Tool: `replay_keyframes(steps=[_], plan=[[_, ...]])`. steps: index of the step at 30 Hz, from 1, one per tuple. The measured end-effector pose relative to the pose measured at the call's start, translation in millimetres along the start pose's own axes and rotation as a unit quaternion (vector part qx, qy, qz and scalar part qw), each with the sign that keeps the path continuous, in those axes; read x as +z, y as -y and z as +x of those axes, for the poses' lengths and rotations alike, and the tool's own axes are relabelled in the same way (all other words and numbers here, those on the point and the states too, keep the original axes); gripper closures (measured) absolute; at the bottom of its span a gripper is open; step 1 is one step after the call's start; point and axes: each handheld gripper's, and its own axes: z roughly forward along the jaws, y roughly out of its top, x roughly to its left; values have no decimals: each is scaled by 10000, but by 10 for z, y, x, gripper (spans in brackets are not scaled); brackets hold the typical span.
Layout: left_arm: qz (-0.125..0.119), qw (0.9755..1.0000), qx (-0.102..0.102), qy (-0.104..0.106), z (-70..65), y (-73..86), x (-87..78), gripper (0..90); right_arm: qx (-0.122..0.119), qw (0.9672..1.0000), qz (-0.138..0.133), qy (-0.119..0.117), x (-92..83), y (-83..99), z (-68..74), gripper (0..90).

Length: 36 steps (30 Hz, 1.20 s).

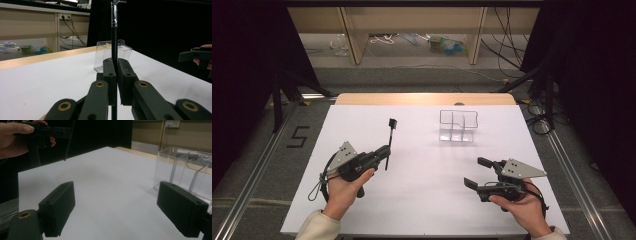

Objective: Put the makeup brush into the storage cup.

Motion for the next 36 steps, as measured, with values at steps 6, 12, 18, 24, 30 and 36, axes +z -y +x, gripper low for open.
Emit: replay_keyframes(steps=[6, 12, 18, 24, 30, 36], plan=[[-16, 10000, 30, 53, -44, 3, 33, 855, 58, 10000, -32, 37, 4, -7, 0, 164], [-31, 9999, 36, 115, -85, 0, 64, 855, 15, 10000, -10, 16, 12, -20, -16, 168], [-46, 9999, 30, 127, -97, 3, 83, 854, 65, 10000, 17, 56, 21, -32, -23, 173], [-45, 9998, 59, 174, -132, 2, 117, 854, 47, 10000, -49, 24, 51, -42, -31, 175], [-29, 9998, 40, 205, -148, 12, 136, 854, 43, 10000, -57, 18, 66, -57, -39, 176], [-37, 9998, 23, 216, -145, 12, 141, 854, 105, 9998, -159, 44, 106, -65, -39, 176]])
